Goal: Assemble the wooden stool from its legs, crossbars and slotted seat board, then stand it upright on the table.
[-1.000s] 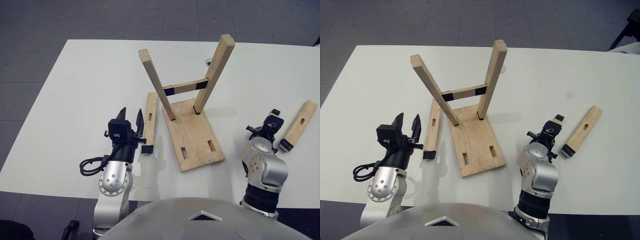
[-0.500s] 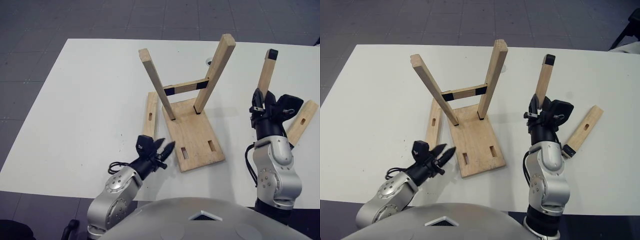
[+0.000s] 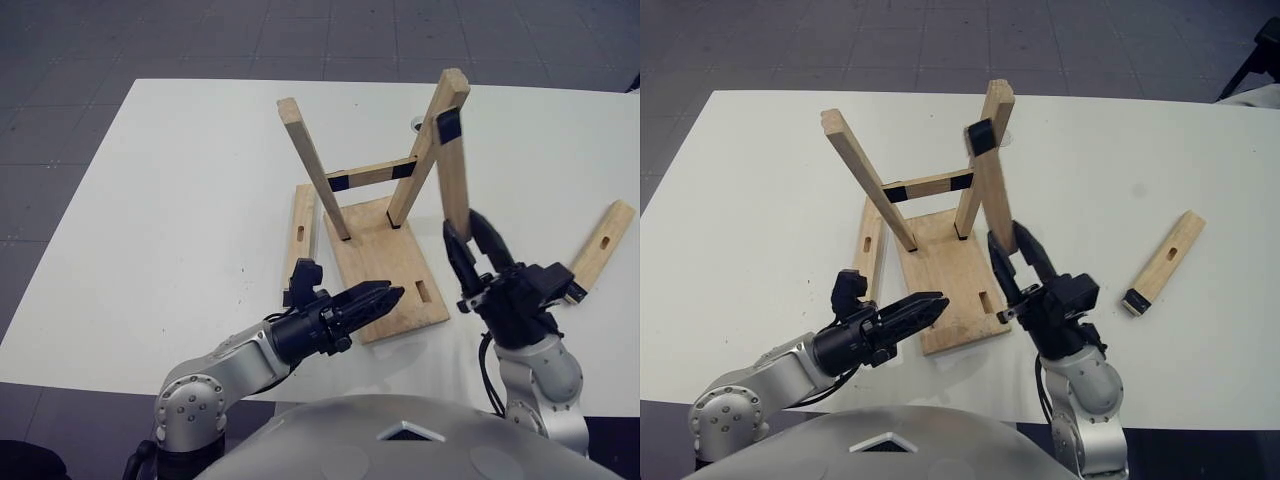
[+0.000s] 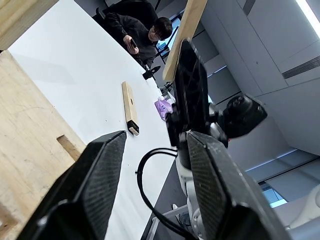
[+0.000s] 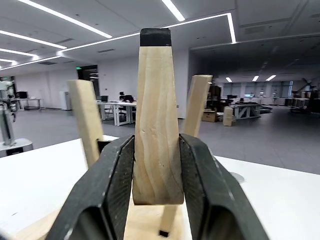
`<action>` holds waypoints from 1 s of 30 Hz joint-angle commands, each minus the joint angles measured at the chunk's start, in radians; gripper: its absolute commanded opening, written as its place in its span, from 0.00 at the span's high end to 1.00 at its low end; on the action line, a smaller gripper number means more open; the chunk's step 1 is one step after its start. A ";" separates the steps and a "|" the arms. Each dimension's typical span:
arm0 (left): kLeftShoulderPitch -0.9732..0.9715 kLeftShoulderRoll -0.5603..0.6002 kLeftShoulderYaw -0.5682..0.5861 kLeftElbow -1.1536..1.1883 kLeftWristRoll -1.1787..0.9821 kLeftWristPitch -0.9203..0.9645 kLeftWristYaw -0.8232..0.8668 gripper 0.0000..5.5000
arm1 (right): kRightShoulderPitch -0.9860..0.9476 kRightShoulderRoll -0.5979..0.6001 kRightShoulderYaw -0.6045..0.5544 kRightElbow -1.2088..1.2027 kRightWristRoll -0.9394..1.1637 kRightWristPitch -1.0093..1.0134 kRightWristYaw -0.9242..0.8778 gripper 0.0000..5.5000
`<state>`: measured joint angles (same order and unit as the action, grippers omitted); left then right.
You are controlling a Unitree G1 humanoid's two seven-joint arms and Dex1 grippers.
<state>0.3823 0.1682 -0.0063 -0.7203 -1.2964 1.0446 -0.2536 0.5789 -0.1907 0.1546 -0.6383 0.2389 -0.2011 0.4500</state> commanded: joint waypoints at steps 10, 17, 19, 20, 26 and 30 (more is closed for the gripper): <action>-0.048 0.043 -0.122 -0.120 0.227 -0.240 0.028 0.59 | 0.078 -0.061 0.154 0.056 -0.066 -0.073 0.027 0.76; -0.040 0.051 -0.195 -0.117 0.382 -0.349 0.027 0.59 | 0.107 -0.130 0.194 0.051 -0.054 -0.069 0.063 0.76; -0.041 0.053 -0.205 -0.111 0.418 -0.369 0.033 0.59 | 0.109 -0.138 0.190 0.051 -0.046 -0.066 0.062 0.76; -0.041 0.051 -0.208 -0.106 0.420 -0.373 0.036 0.59 | 0.108 -0.140 0.189 0.052 -0.041 -0.064 0.058 0.76; -0.046 0.033 -0.188 -0.081 0.392 -0.379 0.061 0.59 | 0.110 -0.152 0.199 0.092 -0.044 -0.071 0.056 0.76; -0.045 0.009 -0.156 -0.062 0.249 -0.344 0.126 0.70 | 0.103 -0.154 0.193 0.111 -0.044 -0.079 0.055 0.76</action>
<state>0.3431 0.1907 -0.1806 -0.7950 -0.9806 0.6796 -0.1656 0.6874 -0.3349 0.3550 -0.5402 0.1984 -0.2713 0.5072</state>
